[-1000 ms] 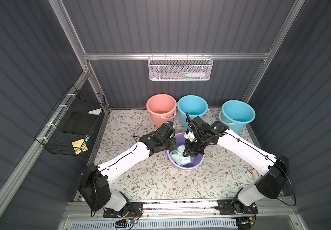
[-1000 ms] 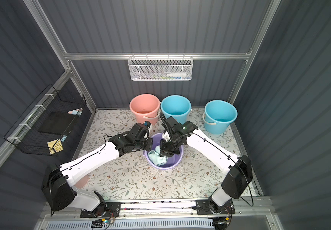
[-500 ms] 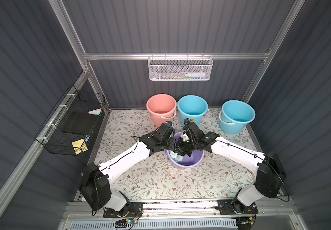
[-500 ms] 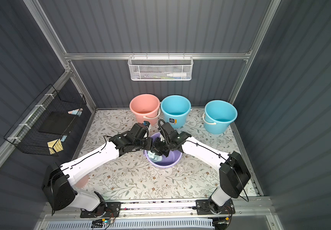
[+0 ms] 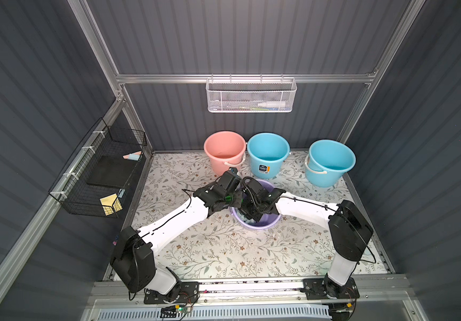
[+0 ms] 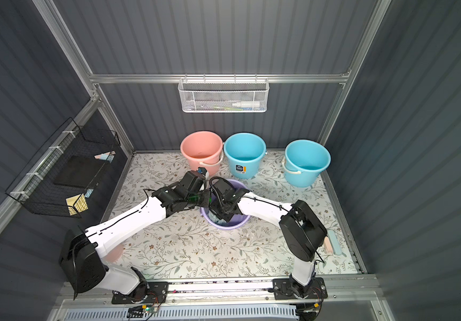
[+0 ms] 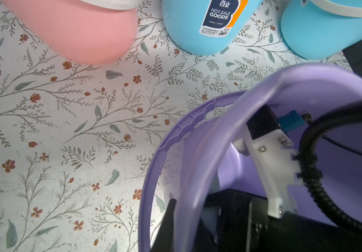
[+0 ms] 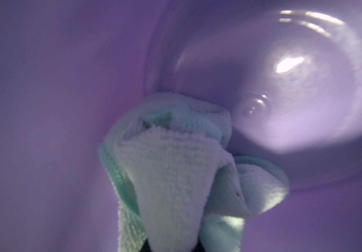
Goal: Wipe the inside of the bucket with a cloth
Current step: Wipe the dirt from the inside of the bucket.
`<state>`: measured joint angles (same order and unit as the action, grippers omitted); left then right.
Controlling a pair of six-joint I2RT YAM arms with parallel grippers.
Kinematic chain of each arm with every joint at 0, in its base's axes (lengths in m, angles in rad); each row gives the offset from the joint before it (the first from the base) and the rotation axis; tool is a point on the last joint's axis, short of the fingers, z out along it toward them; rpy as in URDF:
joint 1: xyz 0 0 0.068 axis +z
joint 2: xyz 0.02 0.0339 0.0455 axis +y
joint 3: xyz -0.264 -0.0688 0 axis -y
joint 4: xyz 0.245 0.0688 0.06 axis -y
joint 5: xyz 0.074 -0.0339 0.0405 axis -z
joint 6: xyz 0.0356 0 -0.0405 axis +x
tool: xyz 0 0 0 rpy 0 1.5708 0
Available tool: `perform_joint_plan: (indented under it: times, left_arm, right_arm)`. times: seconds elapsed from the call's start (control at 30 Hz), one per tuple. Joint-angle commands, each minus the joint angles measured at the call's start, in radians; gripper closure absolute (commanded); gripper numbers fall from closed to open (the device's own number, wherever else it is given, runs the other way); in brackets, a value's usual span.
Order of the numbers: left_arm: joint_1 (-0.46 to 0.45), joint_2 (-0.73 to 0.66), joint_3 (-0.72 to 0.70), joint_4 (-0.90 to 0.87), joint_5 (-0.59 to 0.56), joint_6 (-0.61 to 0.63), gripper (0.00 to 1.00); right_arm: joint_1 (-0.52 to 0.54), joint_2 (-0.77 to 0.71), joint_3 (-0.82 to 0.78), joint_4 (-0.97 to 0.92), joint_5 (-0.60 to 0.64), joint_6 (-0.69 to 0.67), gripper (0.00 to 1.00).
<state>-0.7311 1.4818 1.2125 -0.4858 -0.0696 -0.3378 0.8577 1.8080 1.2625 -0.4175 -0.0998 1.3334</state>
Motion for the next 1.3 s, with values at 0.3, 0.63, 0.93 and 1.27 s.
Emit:
perform_joint_plan:
  times: [0.3,0.63,0.93,1.27]
  left_arm:
    - [-0.026,-0.016,0.018,0.019,0.076,0.026,1.0]
    - [-0.027,-0.013,0.035,0.005,0.076,0.026,1.0]
    - [-0.027,-0.005,0.051,-0.014,0.076,0.029,1.0]
    - [-0.027,-0.01,0.059,-0.025,0.092,0.061,1.0]
  right_arm:
    - [0.014,0.036,-0.028,-0.07,0.178,0.048,1.0]
    - [0.015,-0.243,-0.031,-0.192,0.25,-0.117,1.0]
    - [0.015,-0.429,-0.065,-0.137,0.298,-0.412,1.0]
    - [0.015,-0.523,-0.182,0.148,0.301,-1.523,1.0]
